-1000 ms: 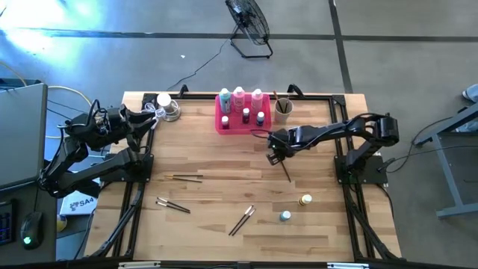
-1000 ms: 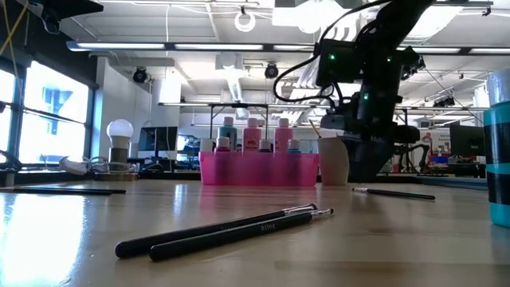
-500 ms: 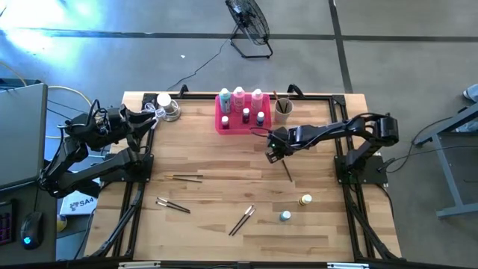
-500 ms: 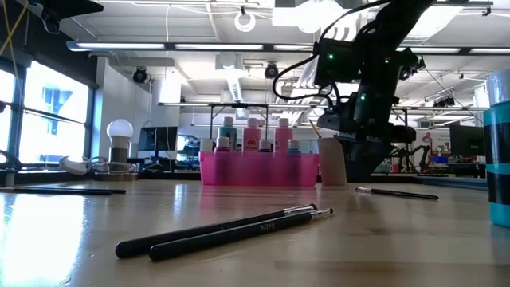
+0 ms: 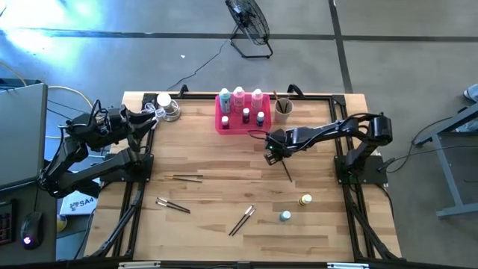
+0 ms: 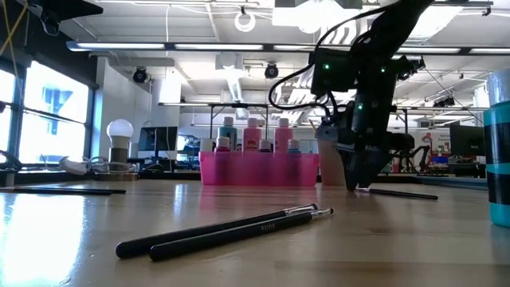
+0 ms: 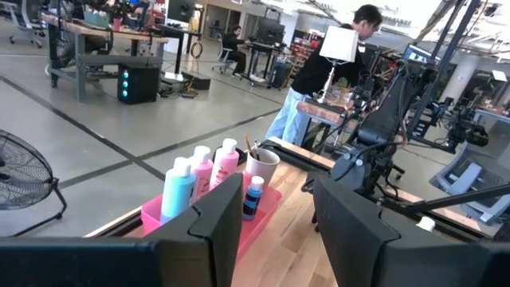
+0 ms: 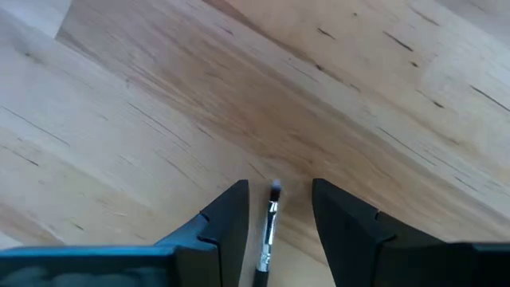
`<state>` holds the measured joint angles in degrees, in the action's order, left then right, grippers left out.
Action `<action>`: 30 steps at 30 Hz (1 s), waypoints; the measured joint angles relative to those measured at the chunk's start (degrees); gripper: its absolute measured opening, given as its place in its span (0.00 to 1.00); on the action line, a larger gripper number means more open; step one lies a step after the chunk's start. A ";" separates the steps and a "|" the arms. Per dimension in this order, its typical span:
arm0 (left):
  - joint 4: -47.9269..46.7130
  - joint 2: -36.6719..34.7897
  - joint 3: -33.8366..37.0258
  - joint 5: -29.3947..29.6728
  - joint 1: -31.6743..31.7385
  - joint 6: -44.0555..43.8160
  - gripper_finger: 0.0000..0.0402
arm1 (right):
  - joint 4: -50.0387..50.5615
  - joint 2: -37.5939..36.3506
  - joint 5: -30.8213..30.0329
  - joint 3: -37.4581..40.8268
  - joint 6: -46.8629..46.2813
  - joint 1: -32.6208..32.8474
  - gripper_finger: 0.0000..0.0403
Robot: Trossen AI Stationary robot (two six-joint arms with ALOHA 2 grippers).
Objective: Pick & Place Paint Supplies
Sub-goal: Put the silver paintbrush into the white cup
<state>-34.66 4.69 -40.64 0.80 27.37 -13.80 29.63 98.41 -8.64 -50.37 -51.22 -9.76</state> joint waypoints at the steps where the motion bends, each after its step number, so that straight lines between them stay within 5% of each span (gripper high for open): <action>1: -0.02 0.00 0.00 0.02 -0.01 -0.01 0.38 | 0.03 0.02 -0.16 0.00 0.00 0.02 0.33; 20: -0.66 0.00 0.00 0.31 -0.02 0.00 0.38 | -0.79 0.24 -1.99 0.02 0.02 -0.09 0.02; 30: -3.17 0.00 0.00 0.31 0.00 -0.02 0.38 | -0.58 0.26 -0.78 0.02 0.30 -0.22 0.01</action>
<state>-37.83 4.69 -40.64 1.10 27.37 -13.82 29.05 98.67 -9.42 -50.35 -50.93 -9.98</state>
